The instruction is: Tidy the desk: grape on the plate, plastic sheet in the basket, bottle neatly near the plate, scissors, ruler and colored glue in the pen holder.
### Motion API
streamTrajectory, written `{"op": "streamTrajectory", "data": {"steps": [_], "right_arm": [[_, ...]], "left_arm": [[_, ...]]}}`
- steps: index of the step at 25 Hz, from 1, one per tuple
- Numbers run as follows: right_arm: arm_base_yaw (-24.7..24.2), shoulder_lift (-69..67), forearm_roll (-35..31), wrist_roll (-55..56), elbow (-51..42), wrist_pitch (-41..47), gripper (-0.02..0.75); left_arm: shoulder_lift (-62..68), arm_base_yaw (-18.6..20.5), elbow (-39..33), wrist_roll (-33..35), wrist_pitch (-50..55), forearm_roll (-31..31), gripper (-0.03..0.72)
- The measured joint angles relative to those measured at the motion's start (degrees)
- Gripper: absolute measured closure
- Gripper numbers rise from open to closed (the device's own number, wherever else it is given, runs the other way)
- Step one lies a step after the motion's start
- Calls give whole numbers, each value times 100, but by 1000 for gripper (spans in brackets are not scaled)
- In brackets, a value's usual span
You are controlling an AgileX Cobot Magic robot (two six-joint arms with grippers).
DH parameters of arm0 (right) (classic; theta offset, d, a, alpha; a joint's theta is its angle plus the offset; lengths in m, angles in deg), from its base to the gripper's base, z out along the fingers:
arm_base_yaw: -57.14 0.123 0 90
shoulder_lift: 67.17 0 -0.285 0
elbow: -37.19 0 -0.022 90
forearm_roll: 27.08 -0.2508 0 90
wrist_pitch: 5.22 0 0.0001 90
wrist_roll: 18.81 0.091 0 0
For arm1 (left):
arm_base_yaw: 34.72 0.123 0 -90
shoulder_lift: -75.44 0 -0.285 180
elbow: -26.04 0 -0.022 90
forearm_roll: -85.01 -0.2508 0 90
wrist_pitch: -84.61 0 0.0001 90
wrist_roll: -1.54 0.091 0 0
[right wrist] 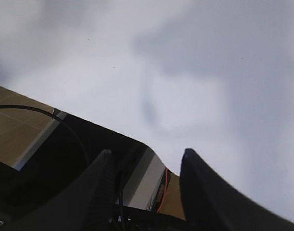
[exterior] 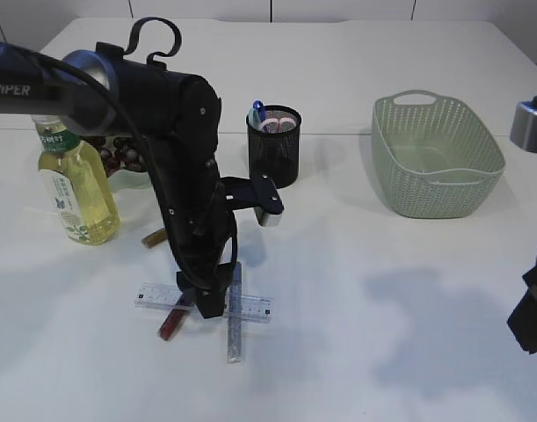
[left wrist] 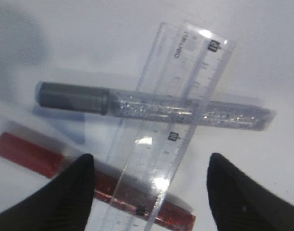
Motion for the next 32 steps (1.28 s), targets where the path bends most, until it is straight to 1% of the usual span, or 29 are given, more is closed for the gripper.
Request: {"op": "streamTrajectory", "data": {"steps": [3,7,28,32], "right_arm": [[0,0,0,0,0,0,374],[0,0,0,0,0,0,374],[0,0,86,-12,0,10,373],[0,0,86,-12,0,10,374]], "left_arm": [[0,-93,0,146,14,10,157],[79,-116,0,221,14,22,157],[196,-131,0,236,3,-31,159],[259,-131,0,236,-7,-31,174]]}}
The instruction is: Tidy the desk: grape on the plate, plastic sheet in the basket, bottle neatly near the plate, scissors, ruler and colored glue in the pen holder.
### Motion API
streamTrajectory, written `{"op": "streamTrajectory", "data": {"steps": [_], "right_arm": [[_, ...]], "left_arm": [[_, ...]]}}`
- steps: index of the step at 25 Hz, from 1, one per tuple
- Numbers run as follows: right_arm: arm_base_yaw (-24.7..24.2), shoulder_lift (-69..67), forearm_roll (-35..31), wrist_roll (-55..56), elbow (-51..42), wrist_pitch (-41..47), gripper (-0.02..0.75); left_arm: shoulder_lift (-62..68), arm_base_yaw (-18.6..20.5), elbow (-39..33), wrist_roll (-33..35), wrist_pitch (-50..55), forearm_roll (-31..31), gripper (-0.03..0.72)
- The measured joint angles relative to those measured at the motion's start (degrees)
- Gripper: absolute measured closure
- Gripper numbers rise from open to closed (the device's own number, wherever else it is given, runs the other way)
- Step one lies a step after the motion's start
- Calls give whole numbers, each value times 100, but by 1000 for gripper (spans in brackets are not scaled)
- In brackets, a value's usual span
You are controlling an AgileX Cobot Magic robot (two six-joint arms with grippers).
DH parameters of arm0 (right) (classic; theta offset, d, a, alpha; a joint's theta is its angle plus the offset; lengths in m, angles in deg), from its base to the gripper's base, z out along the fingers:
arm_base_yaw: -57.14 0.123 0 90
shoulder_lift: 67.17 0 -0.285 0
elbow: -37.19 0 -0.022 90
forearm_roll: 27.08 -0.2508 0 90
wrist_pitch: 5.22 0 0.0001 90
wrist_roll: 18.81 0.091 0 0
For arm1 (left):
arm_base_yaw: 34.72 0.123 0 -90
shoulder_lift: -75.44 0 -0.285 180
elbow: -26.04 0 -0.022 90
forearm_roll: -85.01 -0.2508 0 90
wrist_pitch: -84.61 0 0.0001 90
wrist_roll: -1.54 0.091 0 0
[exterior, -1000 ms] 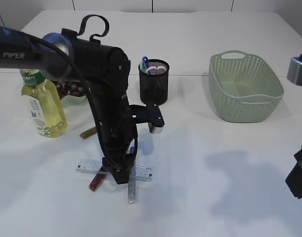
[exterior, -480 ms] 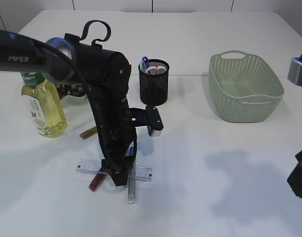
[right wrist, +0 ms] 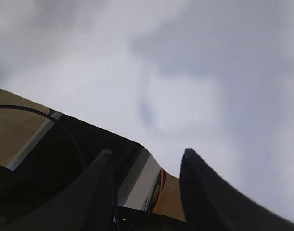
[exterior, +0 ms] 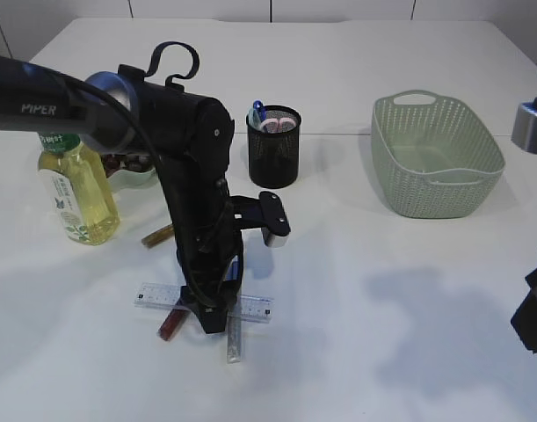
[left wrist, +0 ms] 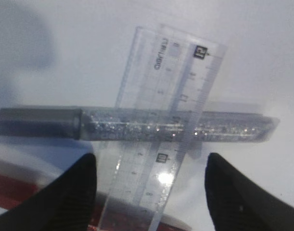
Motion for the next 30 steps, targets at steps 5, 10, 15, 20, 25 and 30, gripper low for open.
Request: {"op": "streamTrajectory", "data": {"steps": [5,10,15,20,25,30], "right_arm": [[0,0,0,0,0,0,374],[0,0,0,0,0,0,374],[0,0,0,-9,0,0,374],[0,0,0,-9,0,0,374],[0,0,0,-9,0,0,374],[0,0,0,-9,0,0,374]], "left_arm": [[13,0,0,10,-10,0,219],[13,0,0,10,-10,0,315],[13,0,0,10,-20,-3,406],[13,0,0,10,-22,-3,416],[13,0,0,10,-22,-3,416],[13,0,0,10,-32,-3,415]]}}
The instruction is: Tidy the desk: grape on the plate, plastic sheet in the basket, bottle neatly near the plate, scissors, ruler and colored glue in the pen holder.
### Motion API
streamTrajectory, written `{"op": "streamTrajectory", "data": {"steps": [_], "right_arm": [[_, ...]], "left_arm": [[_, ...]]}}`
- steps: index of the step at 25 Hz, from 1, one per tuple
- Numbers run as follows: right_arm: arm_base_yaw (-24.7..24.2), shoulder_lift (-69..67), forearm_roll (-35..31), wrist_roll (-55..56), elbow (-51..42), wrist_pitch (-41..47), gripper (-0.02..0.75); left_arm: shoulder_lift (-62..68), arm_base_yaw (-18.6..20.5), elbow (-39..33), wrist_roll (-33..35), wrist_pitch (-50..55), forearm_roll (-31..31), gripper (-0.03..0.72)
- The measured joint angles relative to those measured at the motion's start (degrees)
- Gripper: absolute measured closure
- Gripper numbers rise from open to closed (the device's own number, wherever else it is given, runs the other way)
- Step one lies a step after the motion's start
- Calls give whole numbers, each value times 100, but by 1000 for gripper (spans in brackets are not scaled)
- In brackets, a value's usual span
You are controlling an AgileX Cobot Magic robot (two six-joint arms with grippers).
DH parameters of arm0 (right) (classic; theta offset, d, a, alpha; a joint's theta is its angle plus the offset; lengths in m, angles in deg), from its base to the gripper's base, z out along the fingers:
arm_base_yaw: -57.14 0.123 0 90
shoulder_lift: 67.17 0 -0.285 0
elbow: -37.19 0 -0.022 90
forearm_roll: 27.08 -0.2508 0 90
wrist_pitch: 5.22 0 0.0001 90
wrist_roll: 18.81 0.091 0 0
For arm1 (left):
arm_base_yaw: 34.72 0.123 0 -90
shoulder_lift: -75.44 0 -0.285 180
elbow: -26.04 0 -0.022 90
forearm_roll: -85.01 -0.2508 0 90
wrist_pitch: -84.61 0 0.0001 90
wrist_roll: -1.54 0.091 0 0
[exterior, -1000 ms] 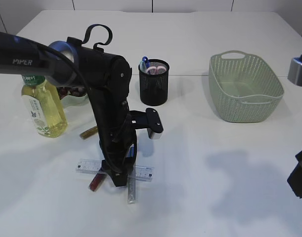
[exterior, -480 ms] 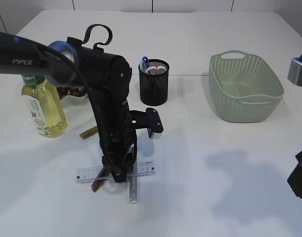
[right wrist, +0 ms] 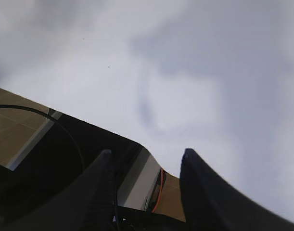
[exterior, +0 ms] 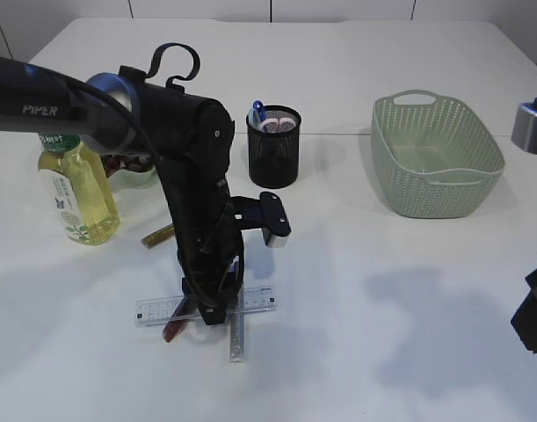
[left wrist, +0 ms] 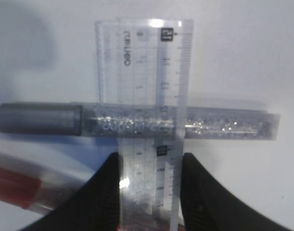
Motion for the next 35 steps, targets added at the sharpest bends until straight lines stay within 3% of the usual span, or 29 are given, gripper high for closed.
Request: {"op": "streamTrajectory", "data": {"steps": [9,26,35], "right_arm": [[0,0,0,0,0,0,374],[0,0,0,0,0,0,374],[0,0,0,0,0,11,374]], "left_arm": [[0,0,0,-951,-151,0,415],[0,0,0,-1265,-233,0,415],[13,0,539,-1574,235,55,416]]}}
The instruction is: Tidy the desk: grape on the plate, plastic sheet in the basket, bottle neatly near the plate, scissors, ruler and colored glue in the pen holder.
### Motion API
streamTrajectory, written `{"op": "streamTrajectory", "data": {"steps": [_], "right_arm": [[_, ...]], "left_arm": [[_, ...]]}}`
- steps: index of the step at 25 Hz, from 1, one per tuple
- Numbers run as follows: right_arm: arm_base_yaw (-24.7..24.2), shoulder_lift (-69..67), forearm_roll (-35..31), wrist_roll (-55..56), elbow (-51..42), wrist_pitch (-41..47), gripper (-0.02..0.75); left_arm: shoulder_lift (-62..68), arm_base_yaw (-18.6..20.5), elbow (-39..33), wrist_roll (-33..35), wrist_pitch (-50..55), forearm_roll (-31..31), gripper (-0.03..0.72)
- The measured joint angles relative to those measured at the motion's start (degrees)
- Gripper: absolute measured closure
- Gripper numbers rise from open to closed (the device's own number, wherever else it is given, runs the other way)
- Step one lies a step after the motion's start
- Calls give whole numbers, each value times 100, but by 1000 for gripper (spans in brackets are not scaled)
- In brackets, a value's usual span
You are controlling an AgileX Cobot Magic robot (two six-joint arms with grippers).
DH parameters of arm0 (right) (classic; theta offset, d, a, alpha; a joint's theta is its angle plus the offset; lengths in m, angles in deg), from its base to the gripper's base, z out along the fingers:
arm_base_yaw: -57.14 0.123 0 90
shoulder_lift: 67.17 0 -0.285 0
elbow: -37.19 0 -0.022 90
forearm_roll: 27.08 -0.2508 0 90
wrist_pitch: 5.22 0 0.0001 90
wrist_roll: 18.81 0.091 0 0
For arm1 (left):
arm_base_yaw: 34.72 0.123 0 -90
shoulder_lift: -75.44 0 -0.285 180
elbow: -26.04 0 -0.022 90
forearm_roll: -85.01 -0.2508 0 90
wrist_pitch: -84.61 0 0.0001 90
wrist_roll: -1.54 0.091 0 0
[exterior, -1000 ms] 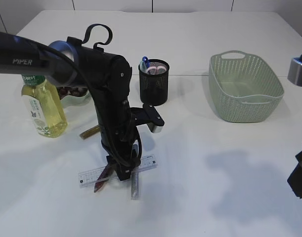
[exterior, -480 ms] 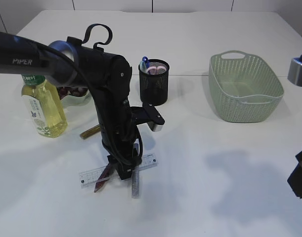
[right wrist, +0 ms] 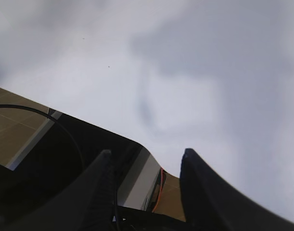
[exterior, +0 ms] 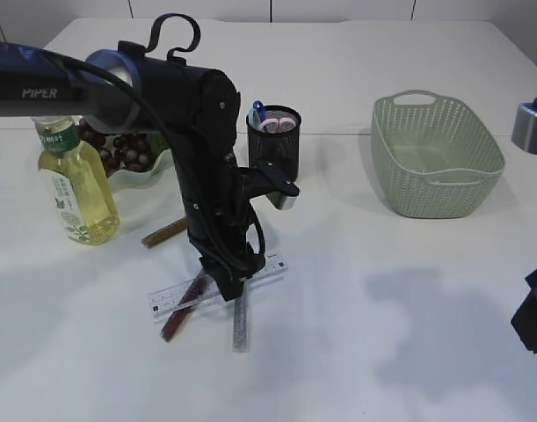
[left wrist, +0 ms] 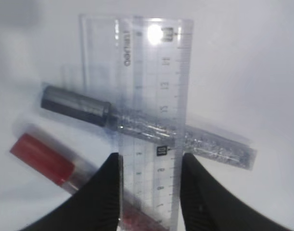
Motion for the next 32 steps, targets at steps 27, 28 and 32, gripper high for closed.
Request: {"op": "streamTrajectory", "data": {"steps": [27,28,32], "right_arm": [[0,0,0,0,0,0,374],[0,0,0,0,0,0,374],[0,0,0,0,0,0,374]], "left_arm": [[-94,0,354,-1825,377,176,417],[-166,0,354,-1875,388,184,417],[-528,113,367,-2045,413,246,417]]}}
